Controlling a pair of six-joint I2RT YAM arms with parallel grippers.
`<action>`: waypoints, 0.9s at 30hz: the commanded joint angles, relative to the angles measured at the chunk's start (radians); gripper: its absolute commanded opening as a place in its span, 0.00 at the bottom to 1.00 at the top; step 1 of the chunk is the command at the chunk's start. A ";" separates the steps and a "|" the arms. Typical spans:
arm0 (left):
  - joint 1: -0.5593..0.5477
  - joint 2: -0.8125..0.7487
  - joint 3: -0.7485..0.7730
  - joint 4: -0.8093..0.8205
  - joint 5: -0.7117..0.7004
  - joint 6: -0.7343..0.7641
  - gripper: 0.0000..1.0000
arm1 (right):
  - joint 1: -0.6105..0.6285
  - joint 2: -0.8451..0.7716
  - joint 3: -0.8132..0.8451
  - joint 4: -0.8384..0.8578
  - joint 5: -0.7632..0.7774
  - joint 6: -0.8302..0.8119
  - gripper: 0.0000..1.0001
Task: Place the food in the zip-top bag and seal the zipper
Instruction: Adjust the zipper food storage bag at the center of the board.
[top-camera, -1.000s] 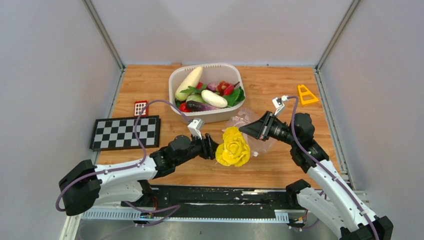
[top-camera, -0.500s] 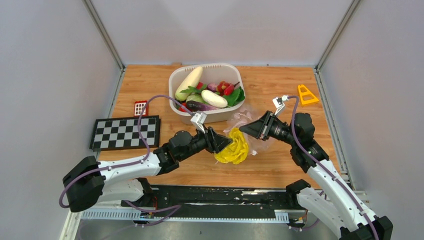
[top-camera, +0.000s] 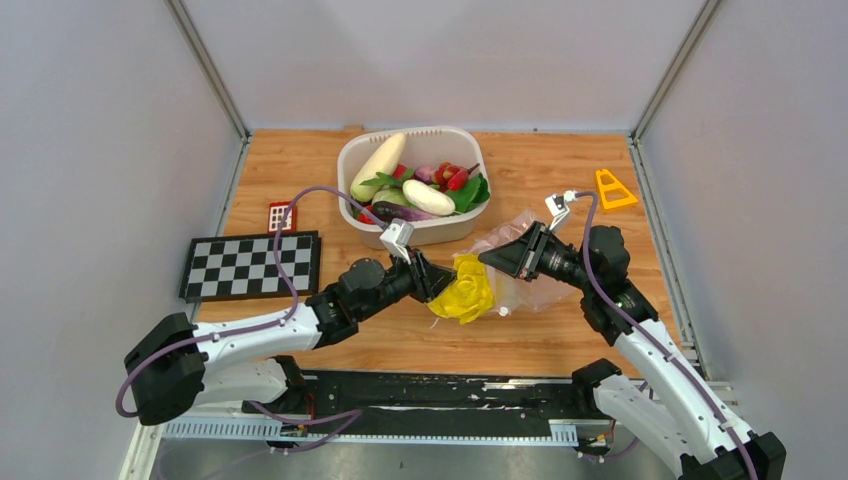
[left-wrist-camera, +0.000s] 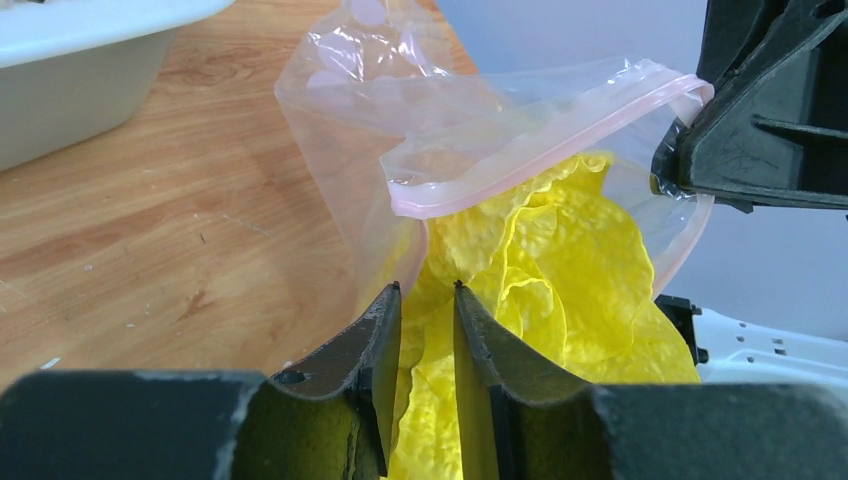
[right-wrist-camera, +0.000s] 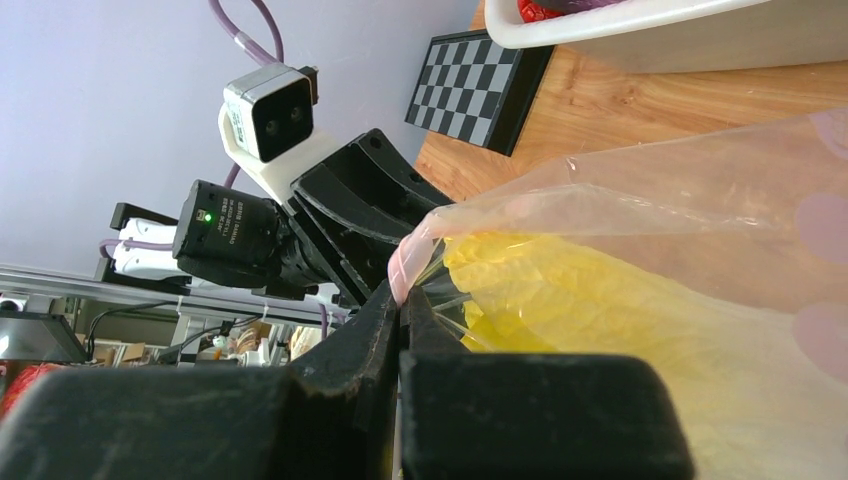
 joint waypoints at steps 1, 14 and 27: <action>0.002 -0.022 0.044 -0.005 -0.031 0.042 0.35 | -0.001 -0.015 0.033 0.064 -0.021 0.007 0.00; 0.007 0.001 0.136 -0.111 0.015 0.187 0.59 | 0.000 -0.011 0.067 0.055 -0.124 -0.048 0.00; 0.023 0.068 0.230 -0.162 0.102 0.204 0.00 | 0.000 -0.013 0.095 -0.016 -0.091 -0.095 0.00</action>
